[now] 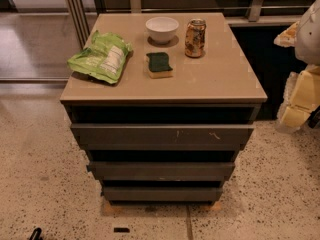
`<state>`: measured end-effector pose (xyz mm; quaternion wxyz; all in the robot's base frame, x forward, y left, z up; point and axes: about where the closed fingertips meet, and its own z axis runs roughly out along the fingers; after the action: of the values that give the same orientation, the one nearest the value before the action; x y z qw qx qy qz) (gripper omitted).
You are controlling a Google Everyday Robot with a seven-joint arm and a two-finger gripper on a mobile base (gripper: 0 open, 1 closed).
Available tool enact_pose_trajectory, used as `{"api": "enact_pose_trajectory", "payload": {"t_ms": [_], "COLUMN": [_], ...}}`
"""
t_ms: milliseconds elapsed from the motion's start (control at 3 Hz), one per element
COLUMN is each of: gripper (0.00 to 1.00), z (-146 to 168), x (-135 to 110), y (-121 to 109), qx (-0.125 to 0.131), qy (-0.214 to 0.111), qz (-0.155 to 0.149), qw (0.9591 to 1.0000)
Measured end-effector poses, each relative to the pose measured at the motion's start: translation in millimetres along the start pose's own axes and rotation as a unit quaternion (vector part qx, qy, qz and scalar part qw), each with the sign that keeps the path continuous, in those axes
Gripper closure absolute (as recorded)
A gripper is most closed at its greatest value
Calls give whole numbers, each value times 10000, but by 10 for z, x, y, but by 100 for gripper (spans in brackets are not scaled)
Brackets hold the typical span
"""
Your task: Open top drawer
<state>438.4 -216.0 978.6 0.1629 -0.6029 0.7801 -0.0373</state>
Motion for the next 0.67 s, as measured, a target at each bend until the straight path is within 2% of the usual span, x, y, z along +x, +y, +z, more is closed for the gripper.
{"api": "enact_pose_trajectory", "payload": {"t_ms": [333, 667], "gripper": [0, 0], "z": [1, 226], "x": [-1, -153], "y": [0, 107], "qx": [0, -85], "qy": [-1, -331], "qz": [1, 157], "qw": [10000, 9993]}}
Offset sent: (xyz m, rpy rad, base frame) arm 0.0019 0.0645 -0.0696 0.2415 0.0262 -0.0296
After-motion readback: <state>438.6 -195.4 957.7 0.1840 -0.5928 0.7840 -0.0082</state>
